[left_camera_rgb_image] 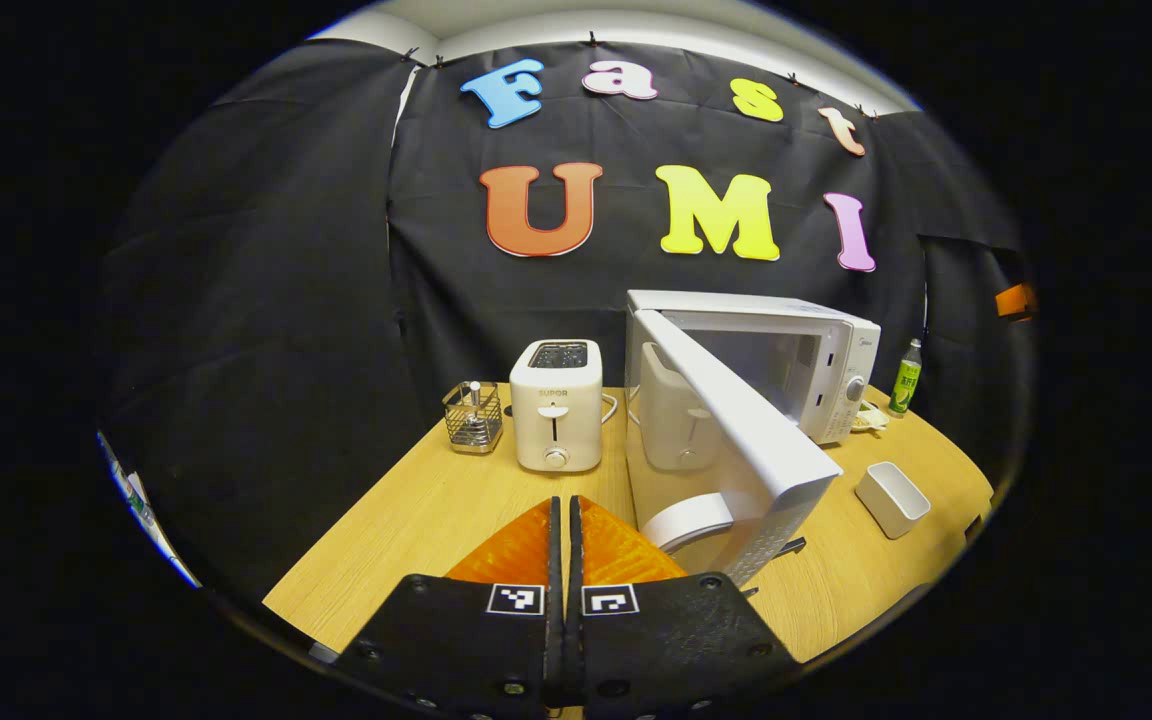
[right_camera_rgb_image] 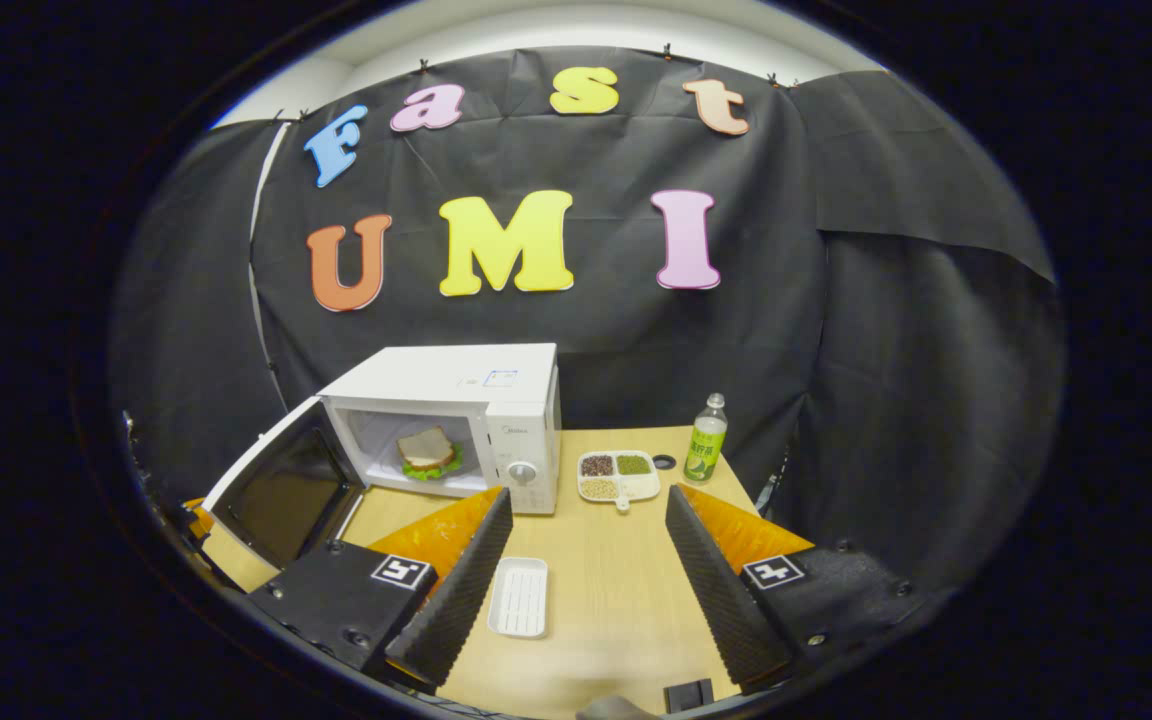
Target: Open the microwave oven with the left hand, put the food in, and close the microwave oven.
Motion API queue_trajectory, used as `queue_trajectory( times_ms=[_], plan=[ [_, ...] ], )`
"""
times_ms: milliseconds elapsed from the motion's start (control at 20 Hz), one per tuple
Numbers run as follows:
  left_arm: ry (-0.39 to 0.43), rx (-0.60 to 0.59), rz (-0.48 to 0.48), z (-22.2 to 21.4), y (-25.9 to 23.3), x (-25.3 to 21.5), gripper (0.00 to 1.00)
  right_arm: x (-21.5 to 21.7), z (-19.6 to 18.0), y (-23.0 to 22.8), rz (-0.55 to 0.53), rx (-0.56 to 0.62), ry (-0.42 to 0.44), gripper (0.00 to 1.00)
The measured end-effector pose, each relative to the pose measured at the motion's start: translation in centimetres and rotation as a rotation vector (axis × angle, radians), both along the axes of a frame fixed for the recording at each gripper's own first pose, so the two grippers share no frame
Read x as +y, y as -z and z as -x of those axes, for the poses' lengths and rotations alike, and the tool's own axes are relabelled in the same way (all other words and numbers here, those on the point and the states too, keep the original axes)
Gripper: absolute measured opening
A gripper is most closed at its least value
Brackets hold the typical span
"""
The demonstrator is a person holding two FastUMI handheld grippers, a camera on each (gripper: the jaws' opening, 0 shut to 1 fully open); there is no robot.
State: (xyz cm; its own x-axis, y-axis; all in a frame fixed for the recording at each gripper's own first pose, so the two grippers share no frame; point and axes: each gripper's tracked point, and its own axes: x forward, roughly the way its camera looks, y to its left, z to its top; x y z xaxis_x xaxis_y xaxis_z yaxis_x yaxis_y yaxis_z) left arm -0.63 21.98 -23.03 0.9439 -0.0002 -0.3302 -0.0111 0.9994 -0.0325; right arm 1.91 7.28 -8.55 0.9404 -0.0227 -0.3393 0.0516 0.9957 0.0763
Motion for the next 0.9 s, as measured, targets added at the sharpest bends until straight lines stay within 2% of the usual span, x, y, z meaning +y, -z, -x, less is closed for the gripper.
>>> queue_trajectory(
  times_ms=[350, 400, 450, 550, 600, 650, 700, 750, 800, 900],
  plan=[
    [0.033, 0.014, 0.011, 0.2, 0.6, -2.1, 0.00, -0.2, 0.7, 0.6, 0.001, 0.019, 0.000, 0.92],
    [0.041, 0.014, 0.010, 0.3, 0.5, -2.5, 0.00, -0.2, 0.6, 0.5, 0.001, 0.016, 0.000, 0.99],
    [0.051, 0.013, 0.010, 0.4, 0.5, -3.0, 0.00, -0.2, 0.7, 0.6, -0.001, 0.015, 0.000, 0.92],
    [0.077, 0.013, 0.013, 0.6, 0.4, -4.3, 0.00, -0.1, 0.7, 0.7, -0.007, 0.020, -0.001, 0.92],
    [0.090, 0.015, 0.011, 0.7, 0.4, -4.9, 0.00, 0.0, 0.7, 0.8, -0.008, 0.022, -0.002, 0.99],
    [0.103, 0.017, 0.011, 0.6, 0.4, -5.6, 0.00, 0.1, 0.6, 0.8, -0.009, 0.024, -0.005, 0.99],
    [0.118, 0.017, 0.015, 0.6, 0.3, -6.2, 0.00, 0.1, 0.5, 0.9, -0.011, 0.027, -0.005, 0.92],
    [0.141, 0.019, 0.018, 0.6, 0.2, -7.2, 0.00, 0.1, 0.5, 1.0, -0.014, 0.029, -0.006, 0.92],
    [0.163, 0.020, 0.018, 0.5, 0.1, -8.1, 0.00, 0.2, 0.5, 1.1, -0.018, 0.028, -0.005, 0.99],
    [0.207, 0.019, 0.005, 0.3, 0.1, -9.7, 0.00, 0.2, 0.2, 1.2, -0.030, 0.031, -0.002, 0.99]
  ],
)
